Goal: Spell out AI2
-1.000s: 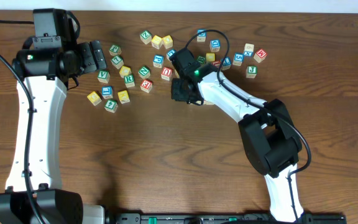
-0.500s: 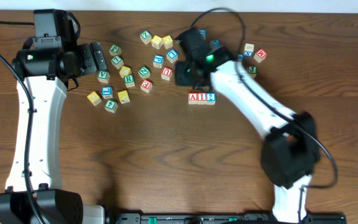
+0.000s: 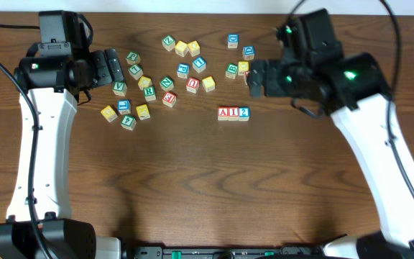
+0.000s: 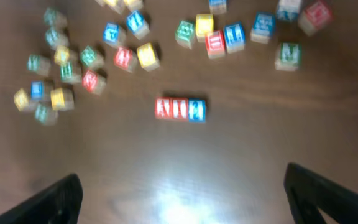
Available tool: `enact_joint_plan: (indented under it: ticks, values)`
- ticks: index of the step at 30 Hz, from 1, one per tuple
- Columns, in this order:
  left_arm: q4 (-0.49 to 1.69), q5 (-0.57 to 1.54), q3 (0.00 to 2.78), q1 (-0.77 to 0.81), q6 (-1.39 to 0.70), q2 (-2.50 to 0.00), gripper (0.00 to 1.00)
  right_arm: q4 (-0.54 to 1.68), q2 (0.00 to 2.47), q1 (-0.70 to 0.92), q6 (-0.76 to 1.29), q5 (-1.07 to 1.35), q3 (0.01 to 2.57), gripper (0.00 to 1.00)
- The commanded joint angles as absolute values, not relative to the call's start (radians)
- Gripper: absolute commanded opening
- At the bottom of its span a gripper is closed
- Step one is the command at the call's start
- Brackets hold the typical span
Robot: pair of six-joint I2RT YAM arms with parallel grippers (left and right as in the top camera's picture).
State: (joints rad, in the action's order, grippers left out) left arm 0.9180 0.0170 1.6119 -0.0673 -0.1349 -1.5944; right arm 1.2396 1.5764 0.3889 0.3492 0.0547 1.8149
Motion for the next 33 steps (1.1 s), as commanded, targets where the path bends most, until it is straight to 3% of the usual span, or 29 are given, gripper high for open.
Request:
enact_joint_plan:
  ticks: [1, 2, 3, 4, 5, 9, 17, 24, 33]
  values:
    - [0.923, 0.014, 1.605, -0.069, -0.144, -1.601, 0.99, 1.297, 1.52, 0.387, 0.325, 0.015, 1.826, 0.76]
    - [0.922, 0.014, 1.605, -0.069, -0.144, -1.601, 0.99, 1.323, 1.503, 0.385, 0.307, -0.025, 1.826, 0.69]
    - [0.923, 0.014, 1.605, -0.069, -0.144, -1.601, 0.99, 1.352, 1.491, 0.385, 0.306, -0.044, 1.826, 0.71]
    - [0.923, 0.014, 1.605, -0.069, -0.144, -1.601, 0.99, 1.395, 1.476, 0.385, 0.306, -0.063, 1.826, 0.81]
    - [0.923, 0.014, 1.605, -0.069, -0.144, -1.601, 0.99, 1.43, 1.467, 0.385, 0.306, -0.071, 1.826, 0.99]
    - [0.923, 0.014, 1.604, -0.069, -0.144, -1.601, 0.99, 1.57, 1.448, 0.385, 0.306, -0.073, 1.826, 0.99]
    - [0.923, 0.014, 1.605, -0.069, -0.144, -1.601, 0.99, 1.629, 1.449, 0.383, 0.252, -0.035, 1.824, 0.99]
    - [0.923, 0.014, 1.605, -0.069, -0.144, -1.601, 0.99, 1.332, 1.32, 0.348, 0.005, -0.035, 1.694, 0.99]
    - [0.923, 0.014, 1.605, -0.069, -0.144, -1.601, 0.99, 0.85, 0.894, 0.099, -0.001, 0.065, 1.196, 0.99]
